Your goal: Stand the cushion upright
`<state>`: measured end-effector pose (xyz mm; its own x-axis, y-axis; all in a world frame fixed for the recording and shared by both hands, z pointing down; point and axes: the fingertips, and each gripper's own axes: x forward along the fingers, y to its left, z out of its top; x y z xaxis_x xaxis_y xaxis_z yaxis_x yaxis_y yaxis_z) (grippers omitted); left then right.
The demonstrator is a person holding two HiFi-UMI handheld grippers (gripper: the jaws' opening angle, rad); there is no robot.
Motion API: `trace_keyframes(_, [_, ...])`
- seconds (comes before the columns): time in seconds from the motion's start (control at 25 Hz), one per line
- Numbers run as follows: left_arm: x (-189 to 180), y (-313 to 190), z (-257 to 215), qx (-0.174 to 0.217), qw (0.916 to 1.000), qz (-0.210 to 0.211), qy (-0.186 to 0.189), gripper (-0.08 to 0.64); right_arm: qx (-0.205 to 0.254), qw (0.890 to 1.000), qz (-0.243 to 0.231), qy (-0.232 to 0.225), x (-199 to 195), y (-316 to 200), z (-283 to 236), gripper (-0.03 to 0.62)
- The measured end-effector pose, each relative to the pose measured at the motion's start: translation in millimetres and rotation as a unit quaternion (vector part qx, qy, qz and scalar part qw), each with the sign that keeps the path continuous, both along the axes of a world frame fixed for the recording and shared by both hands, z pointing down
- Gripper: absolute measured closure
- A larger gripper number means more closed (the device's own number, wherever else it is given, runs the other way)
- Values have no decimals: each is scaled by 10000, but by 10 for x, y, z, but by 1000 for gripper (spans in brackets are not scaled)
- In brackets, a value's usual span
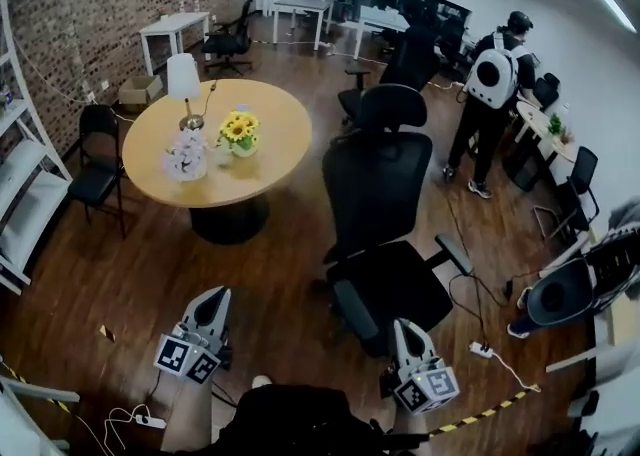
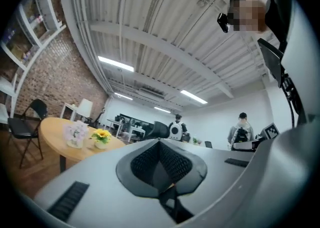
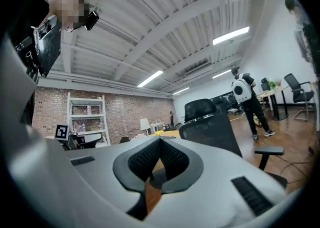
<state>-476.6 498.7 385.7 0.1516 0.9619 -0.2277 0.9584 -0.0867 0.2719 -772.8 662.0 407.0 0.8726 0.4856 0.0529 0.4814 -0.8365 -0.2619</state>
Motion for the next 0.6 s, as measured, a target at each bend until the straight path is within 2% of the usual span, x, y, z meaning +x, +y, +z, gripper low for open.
trace_keyframes(0.24, [932, -817, 115, 90, 9944, -1047, 119, 558, 29, 9941, -1084, -23, 1315, -220, 78, 589])
trace_keyframes(0.36, [1280, -1341, 131, 153, 9852, -1691, 236, 558, 59, 9803, -1973, 41, 2096, -494, 105, 589])
trace_keyframes(0.48, [1485, -1986, 245, 294, 9631, -2667, 184, 558, 2, 9534, -3017, 25, 2799, -793, 157, 589])
trace_keyframes(0.6, [1606, -2563, 206, 318, 9292, -3679, 155, 558, -6, 9239, -3827, -25, 3377, -985, 235, 589])
